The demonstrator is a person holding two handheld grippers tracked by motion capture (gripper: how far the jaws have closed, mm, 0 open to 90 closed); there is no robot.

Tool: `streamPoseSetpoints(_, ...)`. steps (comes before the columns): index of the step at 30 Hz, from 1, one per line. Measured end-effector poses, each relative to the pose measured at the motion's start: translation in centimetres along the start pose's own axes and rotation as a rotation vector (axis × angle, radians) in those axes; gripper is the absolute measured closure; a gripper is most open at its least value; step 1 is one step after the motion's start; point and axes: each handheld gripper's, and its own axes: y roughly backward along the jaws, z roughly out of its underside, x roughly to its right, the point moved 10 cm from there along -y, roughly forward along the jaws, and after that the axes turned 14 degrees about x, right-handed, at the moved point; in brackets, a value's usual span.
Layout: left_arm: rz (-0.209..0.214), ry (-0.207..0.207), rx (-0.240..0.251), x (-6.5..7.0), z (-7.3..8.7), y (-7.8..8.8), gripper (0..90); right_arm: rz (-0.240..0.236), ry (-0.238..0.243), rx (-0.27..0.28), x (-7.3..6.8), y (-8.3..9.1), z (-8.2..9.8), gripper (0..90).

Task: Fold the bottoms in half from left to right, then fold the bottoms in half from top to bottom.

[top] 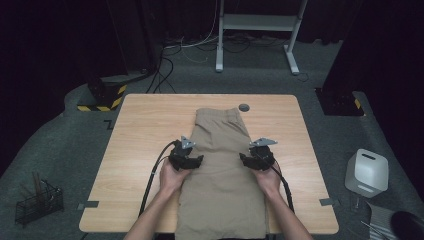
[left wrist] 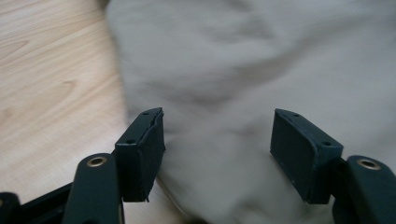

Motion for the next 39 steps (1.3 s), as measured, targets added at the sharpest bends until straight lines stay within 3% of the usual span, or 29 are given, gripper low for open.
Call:
streamPoseSetpoints(4,0.042,-0.065,-0.021,2.2,1.1,2.3,33.1,-0.054,0.048,-0.008,-2.5,3.0,0.9,47.6)
streamPoseSetpoints(7,0.056,-0.080,-0.021,3.3,1.9,3.2,33.1,-0.063,0.059,0.007,-3.4,4.5,1.6,47.3)
streamPoseSetpoints(10,0.039,-0.083,-0.018,3.4,2.4,3.4,33.4,-0.046,0.076,-0.012,-3.6,4.9,2.7,46.7)
streamPoseSetpoints(14,0.019,-0.105,-0.040,2.8,2.6,2.8,34.8,-0.028,0.068,-0.042,-3.4,4.3,3.9,46.3)
streamPoseSetpoints(18,0.008,-0.062,-0.043,1.8,2.6,1.7,36.0,-0.019,0.064,-0.034,-3.2,3.6,4.0,46.2)
streamPoseSetpoints(22,0.000,-0.048,-0.040,0.7,1.9,0.3,35.8,-0.007,0.049,-0.015,-2.5,2.7,3.5,46.3)
streamPoseSetpoints(29,-0.037,-0.016,-0.062,-1.1,1.0,-1.2,35.3,0.009,0.038,-0.026,-1.6,0.9,2.5,46.5)
streamPoseSetpoints(30,-0.032,0.012,-0.050,-1.1,0.8,-1.0,35.2,0.009,0.035,-0.024,-1.5,0.8,2.4,46.7)
streamPoseSetpoints(33,-0.014,0.028,-0.008,-0.5,0.2,0.4,34.6,0.009,0.022,-0.019,-1.6,1.2,2.2,46.5)
streamPoseSetpoints(39,0.029,-0.029,0.017,1.5,0.2,3.3,33.9,-0.023,0.023,0.039,-2.5,4.3,1.9,46.4)
